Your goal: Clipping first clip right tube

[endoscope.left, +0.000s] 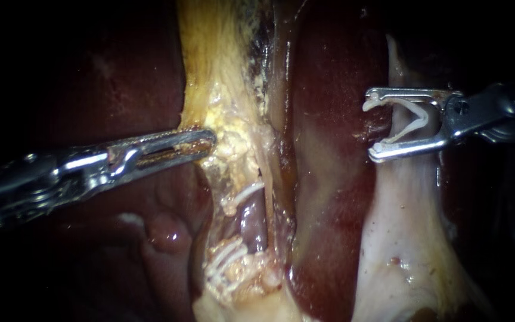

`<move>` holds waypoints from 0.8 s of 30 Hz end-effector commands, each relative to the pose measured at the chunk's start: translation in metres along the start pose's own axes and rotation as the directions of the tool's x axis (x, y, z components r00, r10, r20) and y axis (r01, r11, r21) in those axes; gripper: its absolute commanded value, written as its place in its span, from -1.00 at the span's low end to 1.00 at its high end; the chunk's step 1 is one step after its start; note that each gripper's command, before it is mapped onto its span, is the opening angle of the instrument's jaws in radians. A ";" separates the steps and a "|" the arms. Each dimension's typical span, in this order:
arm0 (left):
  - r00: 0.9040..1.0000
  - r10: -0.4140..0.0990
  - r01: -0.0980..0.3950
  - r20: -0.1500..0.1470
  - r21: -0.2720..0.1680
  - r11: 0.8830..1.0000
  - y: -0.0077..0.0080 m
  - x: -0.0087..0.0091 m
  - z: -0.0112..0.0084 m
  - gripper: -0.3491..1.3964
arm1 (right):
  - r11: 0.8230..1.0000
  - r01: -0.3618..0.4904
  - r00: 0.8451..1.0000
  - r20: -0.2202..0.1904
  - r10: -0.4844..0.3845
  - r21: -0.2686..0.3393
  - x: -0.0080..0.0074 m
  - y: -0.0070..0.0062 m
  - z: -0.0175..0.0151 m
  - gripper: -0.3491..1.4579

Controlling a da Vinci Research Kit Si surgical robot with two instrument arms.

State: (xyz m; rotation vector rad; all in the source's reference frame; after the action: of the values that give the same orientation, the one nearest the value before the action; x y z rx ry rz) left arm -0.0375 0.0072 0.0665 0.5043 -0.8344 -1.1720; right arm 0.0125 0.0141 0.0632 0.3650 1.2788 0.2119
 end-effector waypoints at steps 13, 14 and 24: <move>1.000 -0.010 0.010 -0.002 -0.012 1.000 -0.0007 -0.0022 -0.0051 -1.00 | 0.990 -0.097 0.995 -0.003 0.098 0.101 -0.0017 -0.0014 0.0031 0.01; 1.000 -0.011 0.011 -0.001 -0.014 1.000 -0.0008 -0.0022 -0.0055 -1.00 | 0.987 -0.111 0.994 0.014 0.110 0.116 -0.0022 -0.0016 0.0038 0.00; 0.999 -0.027 0.028 0.029 -0.021 0.999 -0.0026 -0.0041 -0.0096 -1.00 | 0.937 -0.254 0.966 0.114 0.232 0.240 -0.0090 -0.0033 0.0130 -0.02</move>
State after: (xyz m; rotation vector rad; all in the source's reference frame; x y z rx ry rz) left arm -0.0321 0.0096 0.0574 0.4837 -0.8419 -1.2148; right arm 0.0230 0.0053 0.0741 0.7652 1.1751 0.2390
